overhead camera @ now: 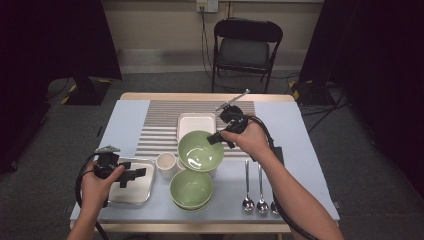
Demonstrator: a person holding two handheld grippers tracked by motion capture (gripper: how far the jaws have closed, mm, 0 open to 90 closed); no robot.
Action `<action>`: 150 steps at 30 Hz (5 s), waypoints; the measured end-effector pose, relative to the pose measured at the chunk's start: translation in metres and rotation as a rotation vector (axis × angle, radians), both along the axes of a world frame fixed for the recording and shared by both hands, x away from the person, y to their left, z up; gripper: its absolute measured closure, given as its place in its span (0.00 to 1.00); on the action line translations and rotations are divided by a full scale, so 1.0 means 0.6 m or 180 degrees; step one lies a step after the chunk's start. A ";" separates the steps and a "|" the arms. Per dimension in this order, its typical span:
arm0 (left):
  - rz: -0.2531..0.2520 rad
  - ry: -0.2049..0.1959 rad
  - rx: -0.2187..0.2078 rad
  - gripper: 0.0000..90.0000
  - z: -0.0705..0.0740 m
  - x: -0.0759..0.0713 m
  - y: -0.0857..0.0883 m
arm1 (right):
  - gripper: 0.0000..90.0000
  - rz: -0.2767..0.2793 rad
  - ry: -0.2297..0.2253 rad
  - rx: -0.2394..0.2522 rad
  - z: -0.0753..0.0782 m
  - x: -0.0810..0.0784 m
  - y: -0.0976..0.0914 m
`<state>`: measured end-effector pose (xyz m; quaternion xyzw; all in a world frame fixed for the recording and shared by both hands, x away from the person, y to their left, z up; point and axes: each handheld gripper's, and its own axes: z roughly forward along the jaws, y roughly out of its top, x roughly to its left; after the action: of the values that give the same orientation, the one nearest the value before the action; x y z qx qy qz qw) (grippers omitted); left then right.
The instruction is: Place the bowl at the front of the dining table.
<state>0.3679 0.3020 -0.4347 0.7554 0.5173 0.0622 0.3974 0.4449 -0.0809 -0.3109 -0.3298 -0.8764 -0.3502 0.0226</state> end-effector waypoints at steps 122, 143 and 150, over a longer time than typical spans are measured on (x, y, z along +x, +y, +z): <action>-0.0003 -0.0001 -0.0049 0.22 -0.003 0.001 0.004 | 0.95 -0.0993 -0.0191 -0.0089 -0.029 0.119 -0.020; -0.0022 0.0002 -0.0039 0.22 -0.003 0.000 0.004 | 0.95 -0.1169 -0.0150 -0.0074 -0.047 0.136 -0.030; -0.0032 0.0014 -0.0035 0.22 -0.004 0.000 0.003 | 0.95 -0.1200 -0.0128 -0.0052 -0.052 0.140 -0.030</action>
<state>0.3682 0.3036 -0.4369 0.7559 0.5147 0.0557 0.4007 0.5289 -0.0989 -0.3420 -0.4812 -0.8022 -0.3477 -0.0636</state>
